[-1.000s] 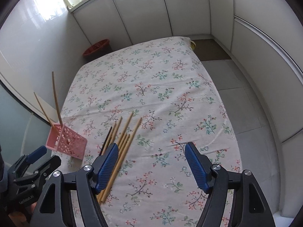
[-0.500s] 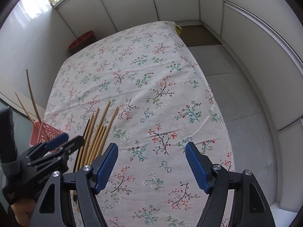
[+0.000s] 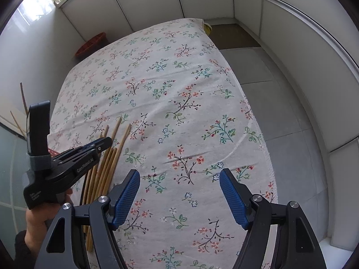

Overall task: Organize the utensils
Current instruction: 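Move the left tool to the pile and grasp another chopstick, then lift the chopstick with the left tool while the right tool grasps another chopstick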

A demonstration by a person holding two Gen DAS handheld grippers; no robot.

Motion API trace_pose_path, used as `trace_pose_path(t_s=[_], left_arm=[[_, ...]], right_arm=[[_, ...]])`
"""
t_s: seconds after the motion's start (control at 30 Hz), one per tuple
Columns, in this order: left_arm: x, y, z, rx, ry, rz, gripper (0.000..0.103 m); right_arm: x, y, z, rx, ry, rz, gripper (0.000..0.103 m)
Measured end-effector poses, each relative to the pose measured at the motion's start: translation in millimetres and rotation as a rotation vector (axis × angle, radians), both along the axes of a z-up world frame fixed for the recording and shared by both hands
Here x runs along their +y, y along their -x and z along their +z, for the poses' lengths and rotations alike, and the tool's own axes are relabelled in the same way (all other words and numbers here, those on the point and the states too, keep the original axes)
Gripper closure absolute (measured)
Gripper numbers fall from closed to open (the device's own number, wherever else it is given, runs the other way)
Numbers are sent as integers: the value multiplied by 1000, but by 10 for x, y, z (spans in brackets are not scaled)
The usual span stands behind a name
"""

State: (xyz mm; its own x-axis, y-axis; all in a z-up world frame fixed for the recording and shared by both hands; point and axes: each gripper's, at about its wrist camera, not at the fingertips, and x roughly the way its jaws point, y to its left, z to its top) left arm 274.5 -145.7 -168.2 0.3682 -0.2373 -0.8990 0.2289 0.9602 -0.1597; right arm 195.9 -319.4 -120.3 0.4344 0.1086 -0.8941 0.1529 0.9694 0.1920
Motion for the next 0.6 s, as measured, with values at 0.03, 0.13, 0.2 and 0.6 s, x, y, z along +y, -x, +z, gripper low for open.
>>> trace_pose_path(t_s=[0.03,0.13,0.2,0.6], left_arm=[[-7,-21,-34,5,-4,9,92],[-24,-62,-56,-10,-11,15,94],[-24,-67,-60,-9,-14,20,95],[175,214,373,-96,-21,-12,96]], right_arm=[[-7,-1,-6,2,-2,-3,28],[-23,-5,-24,8,-3,-9,28],[-30,-10,-39,12,-2,-9,28],[48,-67,-68,18,9,-8,28]])
